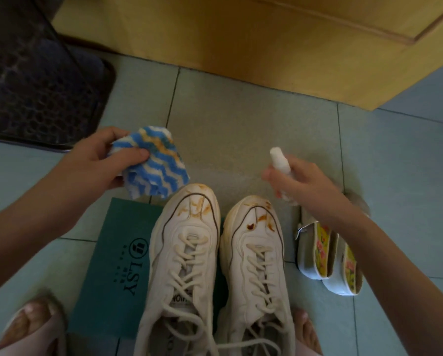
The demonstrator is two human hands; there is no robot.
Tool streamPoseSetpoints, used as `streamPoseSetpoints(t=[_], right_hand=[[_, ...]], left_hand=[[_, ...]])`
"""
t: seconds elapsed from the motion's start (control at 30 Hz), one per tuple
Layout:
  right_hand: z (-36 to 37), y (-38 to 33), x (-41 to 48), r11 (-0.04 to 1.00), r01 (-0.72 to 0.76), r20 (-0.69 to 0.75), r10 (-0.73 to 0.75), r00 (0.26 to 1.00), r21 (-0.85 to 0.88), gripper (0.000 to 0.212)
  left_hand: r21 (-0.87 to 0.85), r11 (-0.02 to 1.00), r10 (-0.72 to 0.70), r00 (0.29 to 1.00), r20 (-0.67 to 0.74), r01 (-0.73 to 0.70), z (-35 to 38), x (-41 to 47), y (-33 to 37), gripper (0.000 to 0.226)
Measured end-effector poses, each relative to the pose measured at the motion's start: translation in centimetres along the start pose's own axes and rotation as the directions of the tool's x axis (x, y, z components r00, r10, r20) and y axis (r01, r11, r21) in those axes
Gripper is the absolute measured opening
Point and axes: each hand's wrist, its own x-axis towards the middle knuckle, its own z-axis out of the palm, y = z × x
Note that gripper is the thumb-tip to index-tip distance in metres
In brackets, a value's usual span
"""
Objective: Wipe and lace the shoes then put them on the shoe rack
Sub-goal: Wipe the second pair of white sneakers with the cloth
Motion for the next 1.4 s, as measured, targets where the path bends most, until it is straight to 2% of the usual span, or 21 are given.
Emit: streamPoseSetpoints(t=[0.07, 0.17, 0.27, 0.47, 0.6, 0.97, 1.13, 1.2, 1.27, 1.33, 1.4], right_hand=[[0.1, -0.5, 0.6, 0.995, 0.065, 0.075, -0.071, 0.995, 0.08, 0.008], [1.2, -2.5, 1.5, 0.973, 0.19, 0.176, -0.211, 0.961, 0.13, 0.017], [3.7, -5.0, 2.9, 0.943, 0.299, 0.321, -0.332, 0.887, 0.149, 0.018], [11.0, -8.2, 5.7, 0.938, 0.346, 0.547, -0.299, 0.782, 0.019, 0.032], [13.9, -8.5, 6.2, 0.924, 0.374, 0.615, -0.249, 0.749, -0.082, 0.036], [15.9, -9.0, 6.5, 0.913, 0.391, 0.619, -0.241, 0.747, -0.116, 0.04], [15.6, -8.6, 6.4, 0.91, 0.375, 0.621, -0.193, 0.76, -0.175, 0.064], [14.6, -8.6, 6.1, 0.896, 0.373, 0.603, -0.163, 0.781, -0.241, 0.069], [12.2, -9.1, 5.5, 0.885, 0.37, 0.512, -0.187, 0.838, -0.282, 0.064], [9.1, -10.1, 4.6, 0.943, 0.299, 0.352, -0.233, 0.906, -0.146, 0.05], [6.3, -11.0, 3.9, 0.959, 0.197, 0.225, -0.243, 0.944, 0.206, 0.041]], left_hand=[[-0.006, 1.0, 0.004, 1.0, -0.01, -0.004, -0.1, 0.0, 0.2, 0.011], [-0.009, 1.0, 0.008, 0.999, -0.031, -0.009, -0.9, 0.0, 0.5, 0.008], [-0.018, 1.0, 0.011, 0.998, -0.059, -0.012, -2.2, 0.2, 0.8, 0.009], [-0.064, 0.997, 0.025, 0.987, -0.158, -0.035, -5.3, 0.7, 1.9, 0.016], [-0.082, 0.996, 0.013, 0.98, -0.198, -0.029, -7.4, 0.6, 1.9, 0.014], [-0.086, 0.996, -0.036, 0.975, -0.218, 0.017, -8.3, -0.3, 1.6, 0.012], [-0.088, 0.996, -0.033, 0.981, -0.193, 0.016, -7.9, -0.4, 1.7, 0.011], [-0.091, 0.996, -0.023, 0.983, -0.185, 0.007, -7.8, -0.5, 2.2, 0.011], [-0.077, 0.997, 0.004, 0.984, -0.177, -0.018, -7.7, -0.6, 3.0, 0.011], [-0.061, 0.997, 0.046, 0.985, -0.169, -0.057, -7.3, -1.0, 4.2, 0.009], [-0.077, 0.994, 0.062, 0.989, -0.137, -0.073, -5.9, -1.6, 5.6, 0.018]])
